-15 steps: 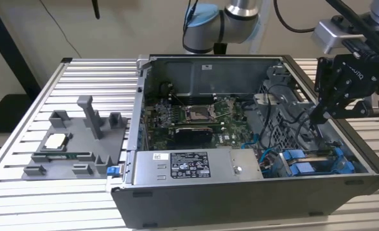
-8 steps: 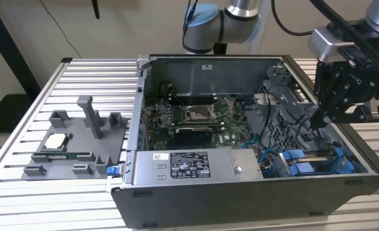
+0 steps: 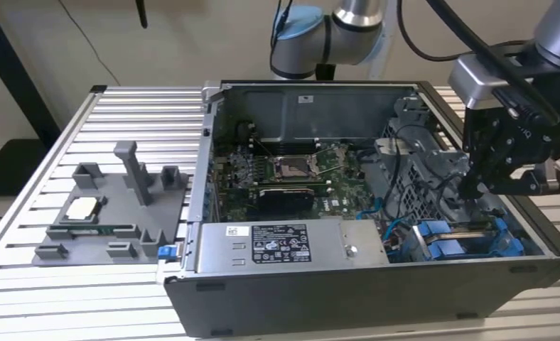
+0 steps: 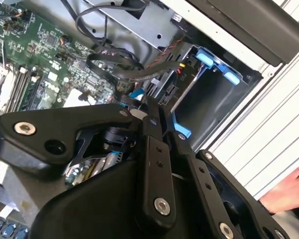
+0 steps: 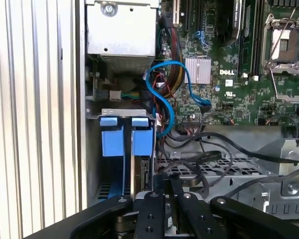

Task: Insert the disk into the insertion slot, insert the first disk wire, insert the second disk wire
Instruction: 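Insert the second disk wire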

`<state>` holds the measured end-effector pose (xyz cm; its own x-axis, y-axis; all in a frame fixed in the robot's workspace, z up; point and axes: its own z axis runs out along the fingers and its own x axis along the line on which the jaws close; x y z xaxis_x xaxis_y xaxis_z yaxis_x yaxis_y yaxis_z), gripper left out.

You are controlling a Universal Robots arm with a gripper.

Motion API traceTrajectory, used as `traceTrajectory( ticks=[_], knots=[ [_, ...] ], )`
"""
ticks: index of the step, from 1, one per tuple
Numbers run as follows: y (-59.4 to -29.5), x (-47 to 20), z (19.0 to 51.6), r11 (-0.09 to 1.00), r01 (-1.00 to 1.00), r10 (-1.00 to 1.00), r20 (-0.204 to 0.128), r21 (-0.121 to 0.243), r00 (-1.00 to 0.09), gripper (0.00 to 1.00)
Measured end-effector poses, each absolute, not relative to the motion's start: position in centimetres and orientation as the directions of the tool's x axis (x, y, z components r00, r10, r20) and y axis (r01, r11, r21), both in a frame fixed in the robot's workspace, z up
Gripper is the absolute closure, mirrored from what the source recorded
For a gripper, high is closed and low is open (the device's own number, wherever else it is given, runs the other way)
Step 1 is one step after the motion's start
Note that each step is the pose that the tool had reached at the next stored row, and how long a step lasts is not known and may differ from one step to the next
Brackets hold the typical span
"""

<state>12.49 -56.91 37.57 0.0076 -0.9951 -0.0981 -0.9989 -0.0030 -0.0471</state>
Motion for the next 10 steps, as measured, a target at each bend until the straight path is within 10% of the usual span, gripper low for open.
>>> traceTrajectory(
  ticks=[10],
  knots=[
    [-57.8, 12.3, 36.5, -0.003, -0.997, -0.995, -0.098, -0.081, 0.011, 0.84]
  ],
)
